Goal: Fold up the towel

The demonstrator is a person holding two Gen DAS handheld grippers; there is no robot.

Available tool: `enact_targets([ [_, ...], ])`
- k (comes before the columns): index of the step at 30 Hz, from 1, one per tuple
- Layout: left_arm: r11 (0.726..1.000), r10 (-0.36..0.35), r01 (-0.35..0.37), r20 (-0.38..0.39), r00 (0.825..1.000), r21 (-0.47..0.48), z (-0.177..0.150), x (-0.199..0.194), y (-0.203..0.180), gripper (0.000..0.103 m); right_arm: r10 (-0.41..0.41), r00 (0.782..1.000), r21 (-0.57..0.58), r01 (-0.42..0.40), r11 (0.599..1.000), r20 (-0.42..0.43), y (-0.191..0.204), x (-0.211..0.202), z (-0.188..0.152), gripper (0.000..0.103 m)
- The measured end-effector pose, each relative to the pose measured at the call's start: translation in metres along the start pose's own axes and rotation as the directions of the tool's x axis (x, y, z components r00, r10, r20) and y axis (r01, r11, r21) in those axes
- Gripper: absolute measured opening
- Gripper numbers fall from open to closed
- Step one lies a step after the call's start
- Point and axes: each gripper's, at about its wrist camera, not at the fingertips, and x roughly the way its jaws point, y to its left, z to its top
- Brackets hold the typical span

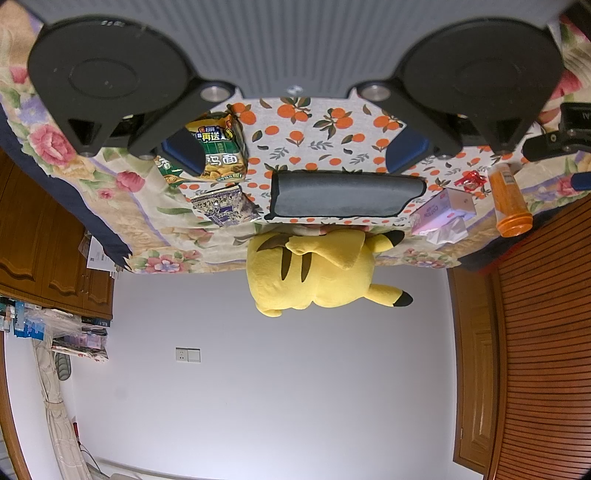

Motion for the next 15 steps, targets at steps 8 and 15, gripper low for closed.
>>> enact_targets([
  [8,1.0,0.0,0.0,0.0,1.0,0.001,-0.0002,-0.0001,-0.0001,0.103,0.0,1.0,0.0,0.0,1.0,0.0,0.0,0.0002,-0.0001,0.103],
  [15,1.0,0.0,0.0,0.0,1.0,0.001,-0.0002,0.0,-0.0007,0.103,0.0,1.0,0.0,0.0,1.0,0.001,0.0,0.0,-0.0002,0.103],
])
